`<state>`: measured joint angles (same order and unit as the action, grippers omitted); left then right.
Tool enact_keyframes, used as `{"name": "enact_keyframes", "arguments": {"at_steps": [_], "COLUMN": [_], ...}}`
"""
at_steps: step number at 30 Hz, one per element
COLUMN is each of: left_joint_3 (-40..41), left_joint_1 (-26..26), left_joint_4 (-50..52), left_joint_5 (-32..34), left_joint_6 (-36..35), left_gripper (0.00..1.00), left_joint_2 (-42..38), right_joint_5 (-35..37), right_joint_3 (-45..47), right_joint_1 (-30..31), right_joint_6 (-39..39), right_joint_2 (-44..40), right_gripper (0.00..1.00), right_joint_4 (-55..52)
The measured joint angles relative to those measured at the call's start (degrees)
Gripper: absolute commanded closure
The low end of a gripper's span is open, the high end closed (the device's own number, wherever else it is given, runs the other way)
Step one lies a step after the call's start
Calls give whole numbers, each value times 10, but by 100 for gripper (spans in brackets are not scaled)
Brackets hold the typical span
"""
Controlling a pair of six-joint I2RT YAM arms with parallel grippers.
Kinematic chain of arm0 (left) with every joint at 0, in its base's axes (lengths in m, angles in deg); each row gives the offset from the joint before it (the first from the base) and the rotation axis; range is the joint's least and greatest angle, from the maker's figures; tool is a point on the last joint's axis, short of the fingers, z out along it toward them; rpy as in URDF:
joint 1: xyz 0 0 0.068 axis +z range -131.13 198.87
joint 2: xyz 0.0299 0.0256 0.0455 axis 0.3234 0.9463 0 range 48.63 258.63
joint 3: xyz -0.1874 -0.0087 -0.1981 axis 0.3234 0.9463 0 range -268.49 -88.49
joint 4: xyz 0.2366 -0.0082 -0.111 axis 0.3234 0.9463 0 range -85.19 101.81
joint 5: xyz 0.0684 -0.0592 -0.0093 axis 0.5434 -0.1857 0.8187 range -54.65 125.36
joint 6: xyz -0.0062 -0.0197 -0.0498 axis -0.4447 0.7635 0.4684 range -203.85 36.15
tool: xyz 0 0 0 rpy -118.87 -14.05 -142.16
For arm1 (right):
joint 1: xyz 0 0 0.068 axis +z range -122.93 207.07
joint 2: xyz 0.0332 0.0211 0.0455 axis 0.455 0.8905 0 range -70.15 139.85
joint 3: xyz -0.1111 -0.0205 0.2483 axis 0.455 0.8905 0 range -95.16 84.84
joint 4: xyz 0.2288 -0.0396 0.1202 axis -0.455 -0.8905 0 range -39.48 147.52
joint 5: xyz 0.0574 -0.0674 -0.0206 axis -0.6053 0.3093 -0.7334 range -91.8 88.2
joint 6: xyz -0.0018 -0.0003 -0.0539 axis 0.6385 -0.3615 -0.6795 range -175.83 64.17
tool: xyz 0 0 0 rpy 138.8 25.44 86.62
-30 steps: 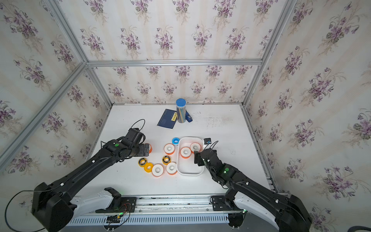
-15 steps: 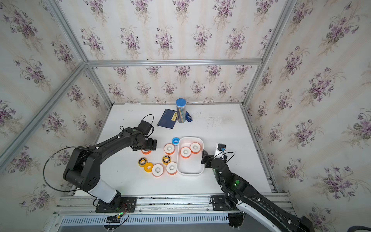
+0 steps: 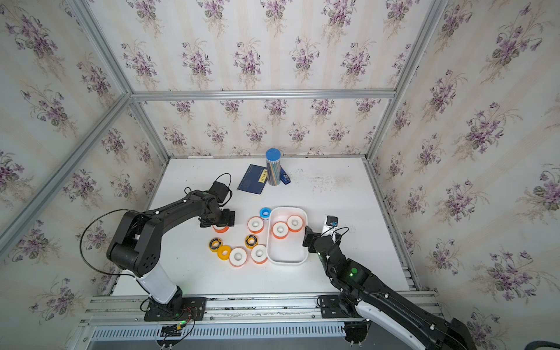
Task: Put the sealing tape into the storage box
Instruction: Pick up the sealing tape at the center of the board.
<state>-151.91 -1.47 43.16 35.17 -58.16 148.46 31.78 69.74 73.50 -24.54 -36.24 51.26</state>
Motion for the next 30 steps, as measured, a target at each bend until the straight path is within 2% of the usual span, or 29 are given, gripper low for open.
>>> {"name": "enact_keyframes", "arguments": {"at_steps": [14,22,30], "left_joint_3": [-12,-13,-15], "left_joint_1": [10,10,4], "left_joint_4": [-6,-6,1], "left_joint_5": [-6,-7,-36], "left_joint_6": [-12,-13,-14], "left_gripper": [30,40,44], "left_joint_2": [30,30,-39], "right_joint_5": [0,0,0], "right_joint_3": [0,-3,-4], "right_joint_1": [0,0,0], "right_joint_6": [0,0,2], "right_joint_2": [6,15,18], "right_gripper": [9,9,11], "right_joint_4": [2,5,10]}}
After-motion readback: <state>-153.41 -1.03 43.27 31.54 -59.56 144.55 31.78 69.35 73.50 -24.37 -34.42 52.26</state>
